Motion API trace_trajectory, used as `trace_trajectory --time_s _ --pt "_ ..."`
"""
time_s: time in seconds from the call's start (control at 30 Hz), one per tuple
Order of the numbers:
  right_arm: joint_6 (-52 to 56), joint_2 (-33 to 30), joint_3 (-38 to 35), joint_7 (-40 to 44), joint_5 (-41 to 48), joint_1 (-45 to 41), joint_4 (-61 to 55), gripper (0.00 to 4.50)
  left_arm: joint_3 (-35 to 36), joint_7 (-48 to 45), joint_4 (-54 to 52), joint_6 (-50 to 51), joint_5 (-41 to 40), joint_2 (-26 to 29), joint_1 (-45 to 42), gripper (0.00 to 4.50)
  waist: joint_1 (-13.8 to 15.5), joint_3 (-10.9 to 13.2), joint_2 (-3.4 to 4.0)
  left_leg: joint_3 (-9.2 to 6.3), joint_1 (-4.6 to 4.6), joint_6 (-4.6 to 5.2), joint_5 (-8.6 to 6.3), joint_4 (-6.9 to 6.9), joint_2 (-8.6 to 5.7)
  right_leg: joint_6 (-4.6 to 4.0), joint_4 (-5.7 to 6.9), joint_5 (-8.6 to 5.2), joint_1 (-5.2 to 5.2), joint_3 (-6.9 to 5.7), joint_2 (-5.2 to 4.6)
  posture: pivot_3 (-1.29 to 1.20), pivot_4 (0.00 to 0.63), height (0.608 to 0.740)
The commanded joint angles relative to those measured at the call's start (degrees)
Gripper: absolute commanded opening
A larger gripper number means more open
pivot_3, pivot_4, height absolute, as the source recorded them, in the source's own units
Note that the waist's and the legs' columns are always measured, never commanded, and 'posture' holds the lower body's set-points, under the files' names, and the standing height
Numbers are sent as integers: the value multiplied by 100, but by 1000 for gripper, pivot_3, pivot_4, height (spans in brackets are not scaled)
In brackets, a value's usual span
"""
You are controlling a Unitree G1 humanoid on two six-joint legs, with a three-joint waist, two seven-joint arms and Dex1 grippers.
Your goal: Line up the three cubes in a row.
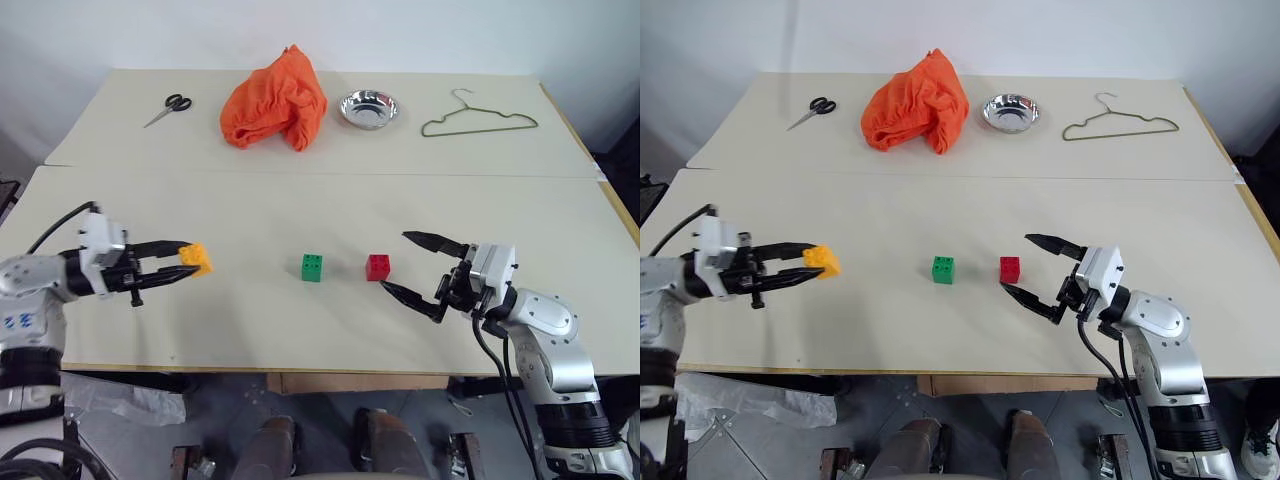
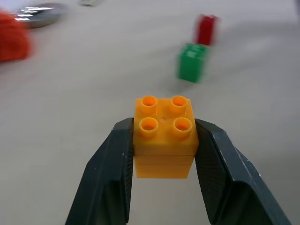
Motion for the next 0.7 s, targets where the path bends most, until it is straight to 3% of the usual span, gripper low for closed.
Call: trace_trajectory --time_s 0.03,0.3,0.57,0.7 --pt "-106 -117 -151 18 61 34 -181 4500 -383 -450 874 -574 412 -253 -669 1472 0 0 -1 2 -4 2 0 0 0 2 13 1 -4 -2 1 0 150 740" --pt "-37 -278 -306 -201 59 388 -605 4500 -987 -647 2733 -1459 1059 -698 -1816 1472 -74 1 -2 27 -10 20 -9 1 -2 5 14 2 -14 -25 8 0 150 740" --pt "-13 -349 -412 -349 61 703 -807 4500 -1282 -654 3165 -1323 1114 -823 -2059 1472 -62 0 -3 29 -9 24 -8 6 -3 11 14 5 -11 -21 6 0 150 740" --pt "-13 -367 -356 -290 59 656 -727 4500 -1103 -606 3209 -1329 1122 -839 -2124 2782 -54 1 -5 30 -9 26 -8 6 -4 12 14 6 -12 -17 6 0 150 740"
